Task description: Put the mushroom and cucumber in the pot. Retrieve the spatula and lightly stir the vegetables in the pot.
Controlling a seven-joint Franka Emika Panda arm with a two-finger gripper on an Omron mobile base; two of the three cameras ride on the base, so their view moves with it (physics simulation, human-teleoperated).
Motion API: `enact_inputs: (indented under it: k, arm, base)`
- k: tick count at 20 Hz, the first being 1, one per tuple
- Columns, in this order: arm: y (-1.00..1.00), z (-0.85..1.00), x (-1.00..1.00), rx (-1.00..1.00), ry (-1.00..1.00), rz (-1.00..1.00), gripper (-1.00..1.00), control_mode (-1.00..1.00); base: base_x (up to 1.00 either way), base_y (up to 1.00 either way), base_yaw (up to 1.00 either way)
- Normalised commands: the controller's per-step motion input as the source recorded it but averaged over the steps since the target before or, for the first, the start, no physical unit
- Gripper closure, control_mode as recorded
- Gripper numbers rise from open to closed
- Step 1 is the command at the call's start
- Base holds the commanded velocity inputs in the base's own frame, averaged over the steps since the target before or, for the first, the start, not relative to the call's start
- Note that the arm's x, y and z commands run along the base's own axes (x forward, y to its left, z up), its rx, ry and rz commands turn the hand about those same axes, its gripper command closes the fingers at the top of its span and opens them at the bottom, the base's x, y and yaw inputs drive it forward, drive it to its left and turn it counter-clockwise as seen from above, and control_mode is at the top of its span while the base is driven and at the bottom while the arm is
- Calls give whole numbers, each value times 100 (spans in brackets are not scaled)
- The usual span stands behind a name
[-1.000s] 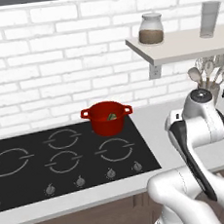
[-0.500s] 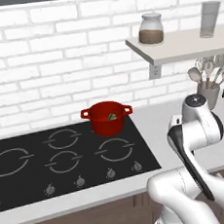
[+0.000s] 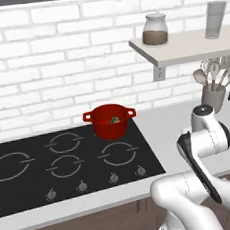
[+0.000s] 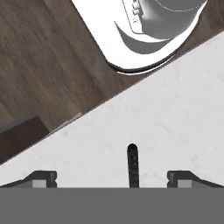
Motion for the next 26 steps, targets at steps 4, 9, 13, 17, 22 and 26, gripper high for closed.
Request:
enact_inputs:
  k: [4,9,13,17,22,26]
  arm:
    - [6,-14,6,0,2,0,-100,-100]
    - [0,-26,31,0,7,0,-100,-100]
    - [0,-42,29,0,12,0,-100,-100]
    - [0,-38,30,0,11,0,-100,-100]
    - [0,-30,22,0,7,0,-100,-100]
    - [0,-35,1,0,6,0,-100,-100]
  base:
    - [0,0,0]
    - [0,0,0]
    - [0,0,0]
    - [0,0,0]
    - [0,0,0]
    - [0,0,0]
